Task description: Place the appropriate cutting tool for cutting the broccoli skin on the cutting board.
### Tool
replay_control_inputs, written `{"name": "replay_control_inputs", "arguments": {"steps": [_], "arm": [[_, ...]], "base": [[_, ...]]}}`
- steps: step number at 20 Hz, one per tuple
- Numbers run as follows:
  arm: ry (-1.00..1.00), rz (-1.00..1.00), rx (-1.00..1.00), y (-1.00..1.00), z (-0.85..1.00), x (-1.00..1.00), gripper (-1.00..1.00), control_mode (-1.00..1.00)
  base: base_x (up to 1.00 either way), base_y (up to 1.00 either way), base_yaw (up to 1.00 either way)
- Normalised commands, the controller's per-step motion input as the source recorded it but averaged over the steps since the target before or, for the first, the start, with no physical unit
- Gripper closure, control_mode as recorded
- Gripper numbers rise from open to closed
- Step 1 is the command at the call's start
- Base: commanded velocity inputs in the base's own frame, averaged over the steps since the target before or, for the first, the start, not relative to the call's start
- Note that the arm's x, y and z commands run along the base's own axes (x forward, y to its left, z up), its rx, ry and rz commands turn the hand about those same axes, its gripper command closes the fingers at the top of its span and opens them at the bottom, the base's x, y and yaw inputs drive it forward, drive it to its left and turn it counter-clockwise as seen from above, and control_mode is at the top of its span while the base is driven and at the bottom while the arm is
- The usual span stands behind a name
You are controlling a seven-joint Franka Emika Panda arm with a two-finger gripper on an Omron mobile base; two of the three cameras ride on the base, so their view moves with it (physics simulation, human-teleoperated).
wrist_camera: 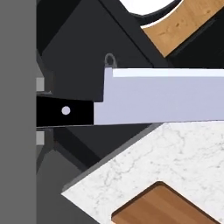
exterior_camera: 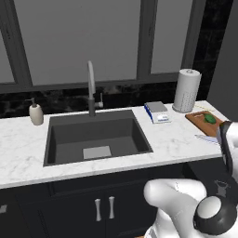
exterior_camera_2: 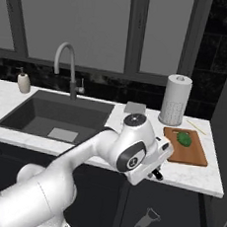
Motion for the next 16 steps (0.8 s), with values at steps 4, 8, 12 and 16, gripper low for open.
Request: {"name": "replay_control_inputs", "arguments": {"steps": [4, 8, 12, 16], "arm": [[0.07, 0.00, 0.02, 0.00, 0.00, 1.00, 1.00, -1.00], [0.08, 0.00, 0.00, -0.04, -0.03, 0.97, 1.00, -1.00], [0.03, 0.00, 0.03, -0.11, -0.15, 0.86, 1.00, -1.00], [0.02, 0.00, 0.04, -0.41, -0.21, 0.71, 1.00, -1.00]], "base": [[0.00, 0.00, 0.00], [0.00, 0.00, 0.00], [0.00, 0.00, 0.00], [0.00, 0.00, 0.00]]}}
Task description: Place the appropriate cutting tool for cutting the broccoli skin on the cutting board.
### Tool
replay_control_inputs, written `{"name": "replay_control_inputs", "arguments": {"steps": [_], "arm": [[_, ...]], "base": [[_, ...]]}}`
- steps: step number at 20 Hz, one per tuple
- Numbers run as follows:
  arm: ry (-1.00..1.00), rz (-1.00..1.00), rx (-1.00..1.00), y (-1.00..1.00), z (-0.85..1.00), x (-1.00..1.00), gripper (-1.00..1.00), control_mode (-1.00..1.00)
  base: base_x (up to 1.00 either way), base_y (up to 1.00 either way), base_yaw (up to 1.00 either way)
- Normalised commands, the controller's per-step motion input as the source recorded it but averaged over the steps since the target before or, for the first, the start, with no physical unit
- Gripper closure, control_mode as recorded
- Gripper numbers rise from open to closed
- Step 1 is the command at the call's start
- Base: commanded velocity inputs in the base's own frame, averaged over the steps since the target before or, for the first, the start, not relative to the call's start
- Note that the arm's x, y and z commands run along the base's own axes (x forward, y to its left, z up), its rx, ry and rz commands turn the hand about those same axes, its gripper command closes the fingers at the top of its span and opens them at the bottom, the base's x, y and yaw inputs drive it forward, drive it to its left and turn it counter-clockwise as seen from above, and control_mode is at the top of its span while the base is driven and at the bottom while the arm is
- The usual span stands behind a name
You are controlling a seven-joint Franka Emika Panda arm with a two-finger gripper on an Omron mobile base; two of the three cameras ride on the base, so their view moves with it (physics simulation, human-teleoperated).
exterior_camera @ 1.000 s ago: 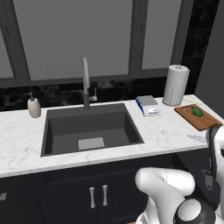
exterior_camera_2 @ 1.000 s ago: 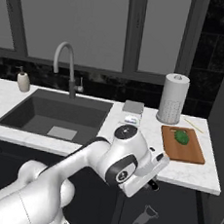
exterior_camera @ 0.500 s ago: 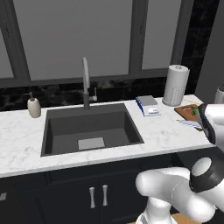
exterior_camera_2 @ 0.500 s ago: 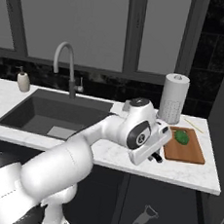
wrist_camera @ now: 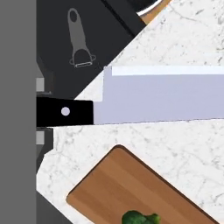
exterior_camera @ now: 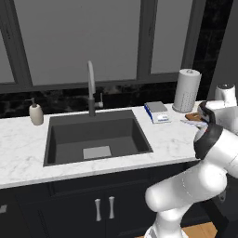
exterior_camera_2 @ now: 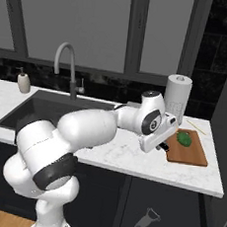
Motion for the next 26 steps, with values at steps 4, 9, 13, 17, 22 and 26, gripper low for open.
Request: {"name": "replay_control_inputs", "arguments": {"steps": [4, 9, 13, 17, 22, 26], "arm": [[0.05, 0.00, 0.04, -0.53, -0.31, 0.62, 1.00, -1.00], [0.06, 0.00, 0.02, -0.46, -0.29, 0.57, 1.00, -1.00], [0.01, 0.00, 0.06, -0.53, -0.25, 0.43, 1.00, -1.00], [0.00, 0.00, 0.04, -0.34, -0.35, 0.13, 1.00, -1.00], [0.00, 0.00, 0.00, -0.06, -0.32, 0.30, 1.00, -1.00], [0.00, 0.00, 0.00, 0.00, -0.38, 0.42, 1.00, -1.00]], "base": [[0.00, 0.00, 0.00], [0.00, 0.00, 0.00], [0.00, 0.00, 0.00], [0.00, 0.00, 0.00], [0.00, 0.00, 0.00], [0.00, 0.00, 0.00]]}}
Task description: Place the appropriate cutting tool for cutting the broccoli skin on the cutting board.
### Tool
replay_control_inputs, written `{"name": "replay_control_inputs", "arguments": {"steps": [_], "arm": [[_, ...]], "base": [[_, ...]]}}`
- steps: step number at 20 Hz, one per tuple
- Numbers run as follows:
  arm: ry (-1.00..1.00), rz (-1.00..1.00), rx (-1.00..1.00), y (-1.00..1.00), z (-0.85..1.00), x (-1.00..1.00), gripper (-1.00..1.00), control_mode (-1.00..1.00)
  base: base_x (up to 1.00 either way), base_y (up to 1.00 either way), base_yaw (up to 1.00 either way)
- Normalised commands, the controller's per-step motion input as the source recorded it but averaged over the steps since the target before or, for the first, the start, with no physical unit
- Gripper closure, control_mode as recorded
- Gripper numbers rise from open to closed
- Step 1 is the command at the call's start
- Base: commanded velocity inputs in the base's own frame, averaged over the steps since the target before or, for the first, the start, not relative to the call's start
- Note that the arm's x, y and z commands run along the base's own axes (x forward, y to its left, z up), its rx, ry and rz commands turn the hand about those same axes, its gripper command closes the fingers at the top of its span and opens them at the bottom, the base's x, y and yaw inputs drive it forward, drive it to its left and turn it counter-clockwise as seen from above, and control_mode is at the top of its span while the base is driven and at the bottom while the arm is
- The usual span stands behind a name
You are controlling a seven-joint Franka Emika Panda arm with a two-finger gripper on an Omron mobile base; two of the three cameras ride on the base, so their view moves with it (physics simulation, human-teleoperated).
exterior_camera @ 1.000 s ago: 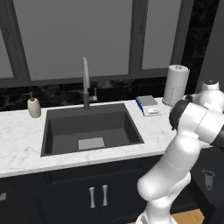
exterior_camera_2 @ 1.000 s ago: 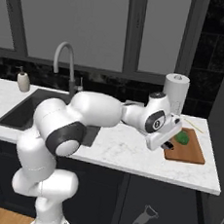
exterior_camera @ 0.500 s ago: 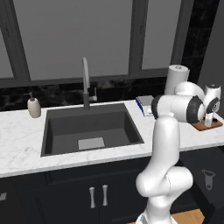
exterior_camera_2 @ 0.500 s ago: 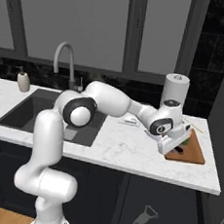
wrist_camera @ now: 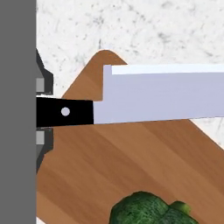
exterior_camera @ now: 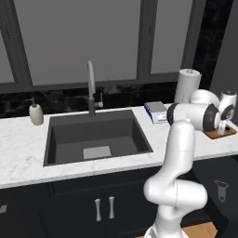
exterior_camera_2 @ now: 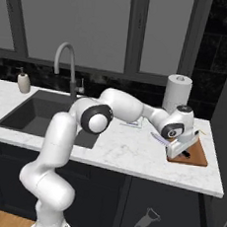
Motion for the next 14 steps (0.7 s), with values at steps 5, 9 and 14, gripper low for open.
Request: {"name": "replay_control_inputs", "arguments": {"steps": [5, 9, 14], "arm": [[0.00, 0.00, 0.00, 0.00, -0.32, 0.35, 1.00, -1.00], [-0.10, 0.00, 0.00, -0.02, -0.17, 0.04, -1.00, -1.00], [-0.15, 0.00, 0.00, 0.00, 0.02, -0.32, -1.00, -1.00]], "base": [[0.00, 0.00, 0.00], [0.00, 0.00, 0.00], [0.00, 0.00, 0.00]]}}
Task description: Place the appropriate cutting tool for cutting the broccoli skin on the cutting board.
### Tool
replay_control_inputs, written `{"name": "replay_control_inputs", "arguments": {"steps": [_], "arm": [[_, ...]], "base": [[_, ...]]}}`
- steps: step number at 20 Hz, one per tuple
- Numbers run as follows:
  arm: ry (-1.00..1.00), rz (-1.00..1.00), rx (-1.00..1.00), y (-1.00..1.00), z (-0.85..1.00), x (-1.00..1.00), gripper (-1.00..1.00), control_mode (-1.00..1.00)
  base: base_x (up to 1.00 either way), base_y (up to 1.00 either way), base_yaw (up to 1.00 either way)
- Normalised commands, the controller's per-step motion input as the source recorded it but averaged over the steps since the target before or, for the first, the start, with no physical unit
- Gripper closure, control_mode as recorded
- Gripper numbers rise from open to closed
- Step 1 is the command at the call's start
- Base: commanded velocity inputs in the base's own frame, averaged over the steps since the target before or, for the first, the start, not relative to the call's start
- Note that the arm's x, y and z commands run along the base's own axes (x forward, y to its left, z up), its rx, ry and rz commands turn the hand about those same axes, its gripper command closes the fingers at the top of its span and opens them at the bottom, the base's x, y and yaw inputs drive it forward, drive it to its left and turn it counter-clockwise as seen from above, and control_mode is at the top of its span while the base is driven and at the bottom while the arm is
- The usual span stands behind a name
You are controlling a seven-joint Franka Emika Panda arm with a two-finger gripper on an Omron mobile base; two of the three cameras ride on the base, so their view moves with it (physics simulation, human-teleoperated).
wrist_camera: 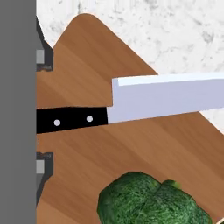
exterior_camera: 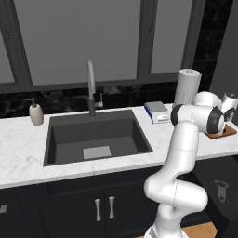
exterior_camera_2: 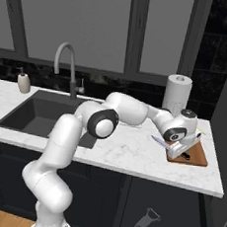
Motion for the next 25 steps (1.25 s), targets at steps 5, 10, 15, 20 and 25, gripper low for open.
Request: {"name": "replay_control_inputs", "arguments": {"steps": [5, 10, 15, 20, 25], "arm": [[-0.14, 0.00, -0.06, 0.03, 0.51, -0.73, -1.00, -1.00], [-0.04, 0.00, -0.08, 0.38, 0.79, -0.91, -1.00, -1.00], [0.00, 0.00, -0.11, 0.75, 0.74, -0.68, -1.00, -1.00], [0.00, -0.02, -0.10, 0.93, 0.50, -0.73, -1.00, -1.00], [0.00, -0.03, -0.09, 1.00, 0.38, -0.73, -1.00, -1.00]], "base": [[0.00, 0.00, 0.00], [0.00, 0.00, 0.00], [0.00, 0.00, 0.00], [0.00, 0.00, 0.00], [0.00, 0.00, 0.00]]}}
